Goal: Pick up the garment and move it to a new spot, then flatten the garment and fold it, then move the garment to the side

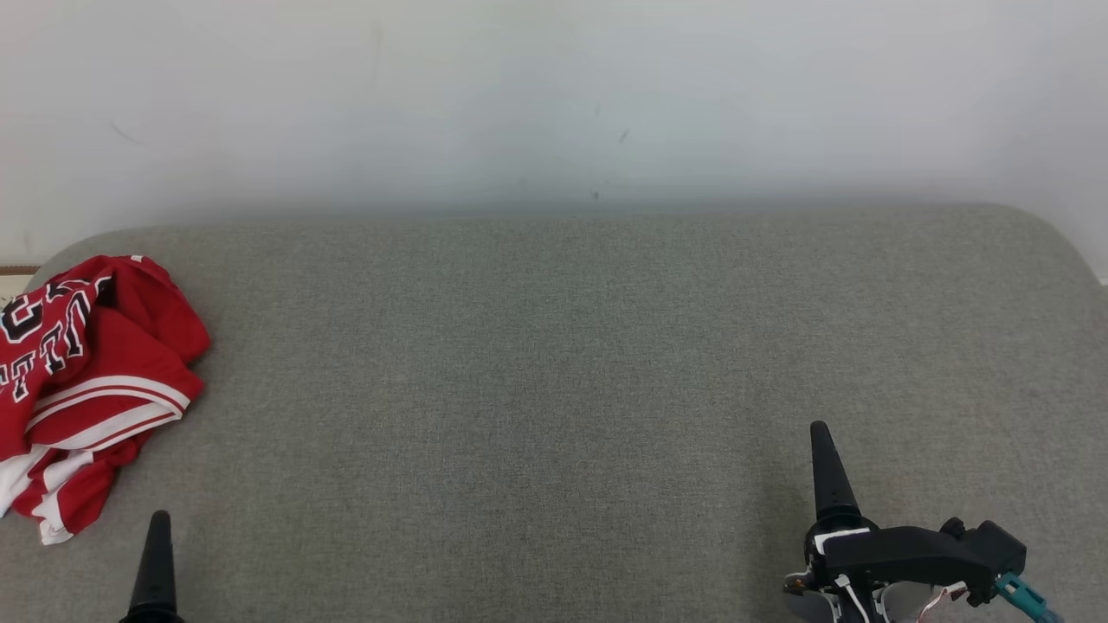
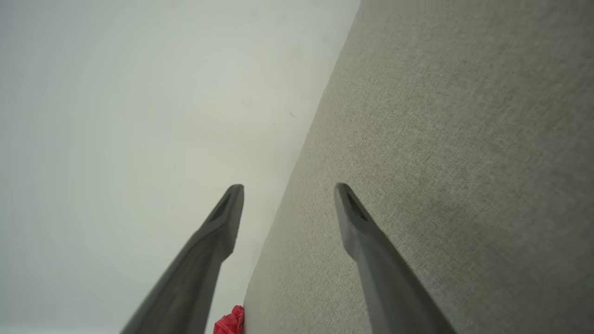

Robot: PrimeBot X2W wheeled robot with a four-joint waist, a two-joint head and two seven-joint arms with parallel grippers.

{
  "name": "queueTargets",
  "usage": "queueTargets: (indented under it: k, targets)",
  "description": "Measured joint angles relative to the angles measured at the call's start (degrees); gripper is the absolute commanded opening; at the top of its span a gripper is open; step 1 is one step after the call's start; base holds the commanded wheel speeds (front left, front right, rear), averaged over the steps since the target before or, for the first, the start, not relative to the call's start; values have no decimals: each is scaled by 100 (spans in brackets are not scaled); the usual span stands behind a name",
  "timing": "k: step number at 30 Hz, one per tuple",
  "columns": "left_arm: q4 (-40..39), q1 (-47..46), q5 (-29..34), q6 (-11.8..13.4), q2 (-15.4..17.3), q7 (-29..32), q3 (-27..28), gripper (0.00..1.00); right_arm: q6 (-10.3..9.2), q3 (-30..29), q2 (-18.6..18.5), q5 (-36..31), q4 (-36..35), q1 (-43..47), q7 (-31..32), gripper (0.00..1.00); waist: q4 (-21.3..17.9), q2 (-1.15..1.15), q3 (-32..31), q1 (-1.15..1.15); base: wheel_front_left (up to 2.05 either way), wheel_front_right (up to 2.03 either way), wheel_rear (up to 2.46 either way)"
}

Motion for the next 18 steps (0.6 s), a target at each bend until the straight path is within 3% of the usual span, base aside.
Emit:
queueTargets:
  k: [18]
  targets:
    - [-390,115,2217,298,-2,-597,-648,100,0,-121,4,-2185,-310,151,-81,100,-28,0,-10,0,0,0,0]
